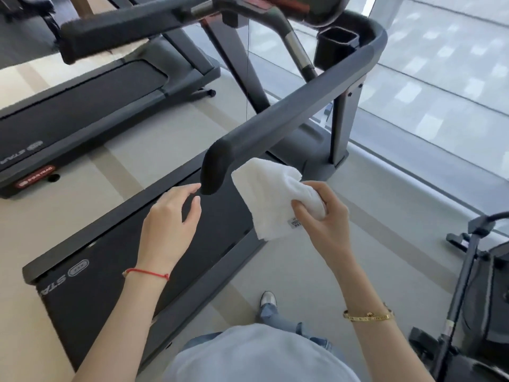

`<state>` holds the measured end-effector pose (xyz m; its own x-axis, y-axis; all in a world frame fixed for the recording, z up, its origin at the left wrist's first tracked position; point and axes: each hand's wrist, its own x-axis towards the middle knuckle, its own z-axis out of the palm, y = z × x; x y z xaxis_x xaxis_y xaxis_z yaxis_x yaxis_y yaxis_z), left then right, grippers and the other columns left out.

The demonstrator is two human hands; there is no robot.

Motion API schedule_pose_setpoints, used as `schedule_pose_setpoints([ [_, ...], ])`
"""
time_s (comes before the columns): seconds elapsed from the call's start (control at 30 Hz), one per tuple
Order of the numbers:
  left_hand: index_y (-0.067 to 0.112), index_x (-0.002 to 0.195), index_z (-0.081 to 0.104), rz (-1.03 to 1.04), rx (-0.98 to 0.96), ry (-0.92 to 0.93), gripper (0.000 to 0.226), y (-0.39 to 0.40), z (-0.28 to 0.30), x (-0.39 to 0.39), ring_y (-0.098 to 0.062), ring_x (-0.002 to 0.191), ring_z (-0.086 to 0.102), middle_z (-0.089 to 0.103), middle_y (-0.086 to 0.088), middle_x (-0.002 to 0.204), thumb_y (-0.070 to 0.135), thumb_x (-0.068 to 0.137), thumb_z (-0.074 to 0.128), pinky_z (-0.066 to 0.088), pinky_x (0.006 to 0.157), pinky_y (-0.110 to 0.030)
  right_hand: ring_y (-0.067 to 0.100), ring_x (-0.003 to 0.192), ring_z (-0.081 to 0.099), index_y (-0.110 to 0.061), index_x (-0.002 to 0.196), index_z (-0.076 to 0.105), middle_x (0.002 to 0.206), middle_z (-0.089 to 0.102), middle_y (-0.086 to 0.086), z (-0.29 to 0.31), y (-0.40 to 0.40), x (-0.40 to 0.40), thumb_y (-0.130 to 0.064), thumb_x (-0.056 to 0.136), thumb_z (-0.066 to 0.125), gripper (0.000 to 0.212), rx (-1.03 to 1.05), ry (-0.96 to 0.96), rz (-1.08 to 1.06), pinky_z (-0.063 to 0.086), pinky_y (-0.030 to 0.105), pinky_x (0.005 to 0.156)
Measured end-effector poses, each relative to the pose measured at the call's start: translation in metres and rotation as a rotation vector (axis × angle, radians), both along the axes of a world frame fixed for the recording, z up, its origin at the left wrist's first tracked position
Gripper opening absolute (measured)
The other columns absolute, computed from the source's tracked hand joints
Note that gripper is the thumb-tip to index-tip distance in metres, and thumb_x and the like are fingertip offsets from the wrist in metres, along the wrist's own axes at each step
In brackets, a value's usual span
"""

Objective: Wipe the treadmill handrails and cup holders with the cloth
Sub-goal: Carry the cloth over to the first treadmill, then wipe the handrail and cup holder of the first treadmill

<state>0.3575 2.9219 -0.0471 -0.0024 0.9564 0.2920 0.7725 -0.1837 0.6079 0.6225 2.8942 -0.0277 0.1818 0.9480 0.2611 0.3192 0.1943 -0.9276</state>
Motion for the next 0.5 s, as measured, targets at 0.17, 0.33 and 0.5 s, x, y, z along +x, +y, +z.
schedule_pose_setpoints([
  [0.17, 0.017, 0.126, 0.061, 0.14, 0.068, 0.031, 0.029, 0.052, 0.018, 0.032, -0.015, 0.108, 0.062, 0.068, 0.001, 0.118, 0.023, 0.099, 0.051, 0.043, 0.093, -0.021, 0.011, 0.086, 0.064, -0.018, 0.104, 0.065, 0.094, 0.067, -0.01, 0.026, 0.079, 0.035, -0.002, 0.086, 0.066, 0.024, 0.087, 0.002, 0.153, 0.049, 0.017, 0.069],
  [0.33, 0.015, 0.129, 0.06, 0.225, 0.046, 0.015, 0.032, 0.08, 0.026, 0.051, -0.014, 0.113, 0.06, 0.065, 0.0, 0.123, 0.025, 0.102, 0.045, 0.04, 0.095, -0.019, 0.01, 0.085, 0.065, -0.019, 0.104, 0.065, 0.092, 0.068, -0.012, 0.037, 0.148, 0.042, -0.009, 0.086, 0.066, 0.021, 0.15, -0.015, 0.163, 0.051, 0.019, 0.071],
  [0.5, 0.013, 0.128, 0.061, 0.237, 0.023, 0.009, 0.035, 0.1, 0.026, 0.063, -0.016, 0.116, 0.059, 0.065, 0.0, 0.125, 0.025, 0.103, 0.04, 0.039, 0.098, -0.02, 0.001, 0.094, 0.059, -0.021, 0.114, 0.06, 0.106, 0.064, -0.013, 0.029, 0.209, 0.039, -0.016, 0.084, 0.064, 0.031, 0.219, -0.261, 0.101, 0.045, 0.01, 0.077],
])
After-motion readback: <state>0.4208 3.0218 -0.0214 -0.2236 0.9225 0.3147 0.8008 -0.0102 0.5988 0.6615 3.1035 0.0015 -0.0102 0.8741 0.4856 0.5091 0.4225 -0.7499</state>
